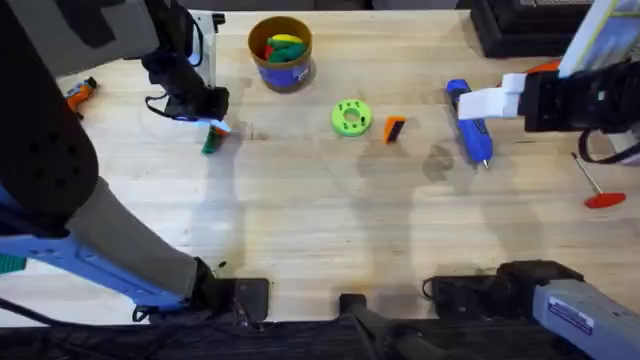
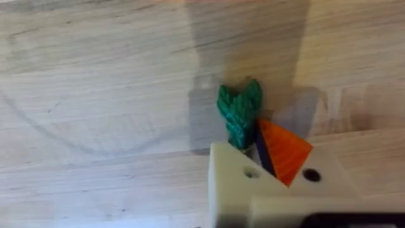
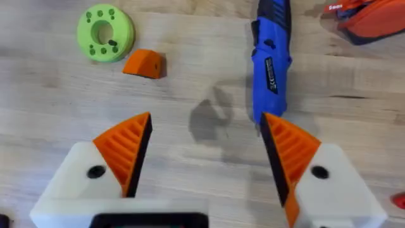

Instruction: Pick up the gripper from the table and insert it into the empty holder that is missing its gripper. Then pick up a screw, insert it into the mounting hole, and use the screwdriver to tighten it. Finally, clean up the table by picking up the vegetable and placing it into the bucket.

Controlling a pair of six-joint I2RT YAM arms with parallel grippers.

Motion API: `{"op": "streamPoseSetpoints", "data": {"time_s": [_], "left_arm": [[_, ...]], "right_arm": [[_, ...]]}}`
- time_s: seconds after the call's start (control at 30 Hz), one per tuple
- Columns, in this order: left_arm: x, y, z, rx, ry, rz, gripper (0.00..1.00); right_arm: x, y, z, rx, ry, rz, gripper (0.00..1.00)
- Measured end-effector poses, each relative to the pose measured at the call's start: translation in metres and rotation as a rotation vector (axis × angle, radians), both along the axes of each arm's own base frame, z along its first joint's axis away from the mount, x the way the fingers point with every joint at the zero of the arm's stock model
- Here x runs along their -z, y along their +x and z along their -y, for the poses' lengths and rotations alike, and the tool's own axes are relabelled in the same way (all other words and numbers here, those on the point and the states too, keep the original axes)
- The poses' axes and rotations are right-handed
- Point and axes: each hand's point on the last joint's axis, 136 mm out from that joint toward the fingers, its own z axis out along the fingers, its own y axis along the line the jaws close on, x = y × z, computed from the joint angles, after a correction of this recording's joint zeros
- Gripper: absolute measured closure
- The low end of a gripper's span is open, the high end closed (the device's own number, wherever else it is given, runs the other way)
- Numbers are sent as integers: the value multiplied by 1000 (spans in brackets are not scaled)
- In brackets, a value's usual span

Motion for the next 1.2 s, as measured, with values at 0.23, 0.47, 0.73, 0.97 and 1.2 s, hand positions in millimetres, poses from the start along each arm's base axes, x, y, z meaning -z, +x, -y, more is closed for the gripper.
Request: {"op": "streamPoseSetpoints", "data": {"time_s": [0.23, 0.47, 0.73, 0.97, 1.2], "left_arm": [[-6, -1, 4, 1, -23, -13, 997], [-77, 5, 4, 3, -12, 149, 997], [-152, -8, 6, 7, 3, 356, 997], [-163, -14, 7, 9, 1, 382, 997], [-163, -14, 8, 12, -5, 382, 842]], "right_arm": [[0, 0, 0, 0, 0, 0, 10], [0, 0, 0, 0, 0, 0, 10], [0, 0, 0, 0, 0, 0, 10], [0, 0, 0, 0, 0, 0, 10], [0, 0, 0, 0, 0, 0, 10]]}}
